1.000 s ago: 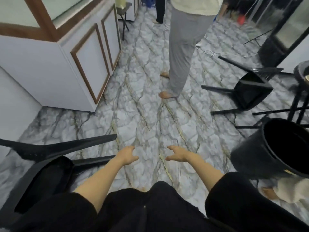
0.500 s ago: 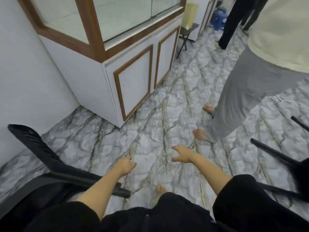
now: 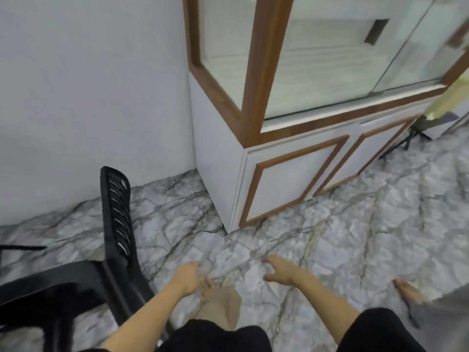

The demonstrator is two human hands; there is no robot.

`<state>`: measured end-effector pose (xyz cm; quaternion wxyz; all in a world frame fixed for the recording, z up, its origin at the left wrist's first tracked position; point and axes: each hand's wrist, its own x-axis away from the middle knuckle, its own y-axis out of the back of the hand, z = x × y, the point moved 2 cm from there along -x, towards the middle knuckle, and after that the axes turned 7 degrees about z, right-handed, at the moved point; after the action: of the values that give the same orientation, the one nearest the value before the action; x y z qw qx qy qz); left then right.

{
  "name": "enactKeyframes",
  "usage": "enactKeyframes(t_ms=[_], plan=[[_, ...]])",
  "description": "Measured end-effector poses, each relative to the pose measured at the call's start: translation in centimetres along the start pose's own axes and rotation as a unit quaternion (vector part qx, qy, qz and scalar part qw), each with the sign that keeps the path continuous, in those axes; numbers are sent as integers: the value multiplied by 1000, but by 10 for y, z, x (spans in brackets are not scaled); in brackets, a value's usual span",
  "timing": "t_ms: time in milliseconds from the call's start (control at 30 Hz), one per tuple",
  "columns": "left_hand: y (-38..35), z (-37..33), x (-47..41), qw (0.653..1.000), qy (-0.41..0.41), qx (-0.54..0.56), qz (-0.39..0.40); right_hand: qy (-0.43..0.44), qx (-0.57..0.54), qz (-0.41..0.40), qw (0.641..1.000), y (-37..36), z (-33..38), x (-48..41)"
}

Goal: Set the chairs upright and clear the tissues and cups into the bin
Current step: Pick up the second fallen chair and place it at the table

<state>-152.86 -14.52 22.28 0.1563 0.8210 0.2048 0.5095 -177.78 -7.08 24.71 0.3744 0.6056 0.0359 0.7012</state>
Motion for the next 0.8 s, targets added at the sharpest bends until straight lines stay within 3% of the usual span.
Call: enactKeyframes(t_ms=[433,600,800], plan=[[201,59,-58,981,104,96,-135,181,165,40,969,197,207,-164],[254,104,-75,960,163,148,-173,237,256,67,935,242,296,-232],[306,144,-102,910,229,262,-225,302,369,97,874,290,406,-313]])
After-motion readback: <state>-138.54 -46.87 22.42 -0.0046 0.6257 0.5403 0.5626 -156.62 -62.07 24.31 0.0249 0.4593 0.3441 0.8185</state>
